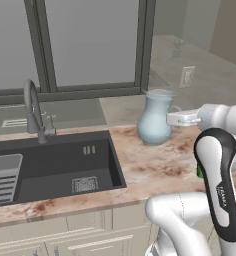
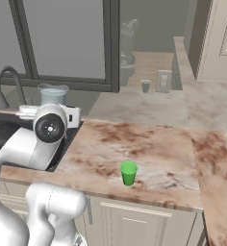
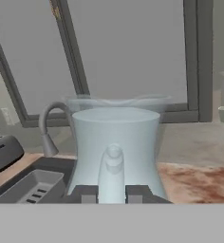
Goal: Place the pitcher and cup on the dining counter for serving.
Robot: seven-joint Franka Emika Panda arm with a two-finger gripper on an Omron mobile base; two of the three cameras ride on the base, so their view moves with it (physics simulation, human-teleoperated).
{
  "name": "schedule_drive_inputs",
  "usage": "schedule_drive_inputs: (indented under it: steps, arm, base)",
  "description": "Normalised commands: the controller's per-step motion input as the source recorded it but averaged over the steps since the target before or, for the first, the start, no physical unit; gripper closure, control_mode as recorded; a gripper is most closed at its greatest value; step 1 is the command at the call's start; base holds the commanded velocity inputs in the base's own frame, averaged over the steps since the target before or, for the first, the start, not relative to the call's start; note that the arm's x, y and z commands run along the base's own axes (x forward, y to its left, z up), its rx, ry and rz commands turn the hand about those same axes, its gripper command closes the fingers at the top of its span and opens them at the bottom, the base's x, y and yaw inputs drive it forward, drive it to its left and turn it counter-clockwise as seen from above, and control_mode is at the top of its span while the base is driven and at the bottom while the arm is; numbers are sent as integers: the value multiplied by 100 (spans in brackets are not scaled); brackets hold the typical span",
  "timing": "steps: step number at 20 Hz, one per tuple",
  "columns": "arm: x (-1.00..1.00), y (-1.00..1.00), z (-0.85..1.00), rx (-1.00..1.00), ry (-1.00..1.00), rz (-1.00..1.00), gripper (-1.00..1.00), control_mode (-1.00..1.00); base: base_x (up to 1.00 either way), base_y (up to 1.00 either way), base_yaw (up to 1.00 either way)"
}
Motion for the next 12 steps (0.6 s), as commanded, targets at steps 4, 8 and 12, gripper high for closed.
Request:
schedule_drive_inputs:
  steps: [4, 8, 12]
  arm:
    - [0, 0, 0, 0, 0, 0, 100, -100]
    - [0, 0, 0, 0, 0, 0, 100, -100]
    - [-6, 0, 0, 0, 0, 1, 100, 100]
  base:
    - [0, 0, 0]
    - [0, 0, 0]
    - [-49, 0, 18]
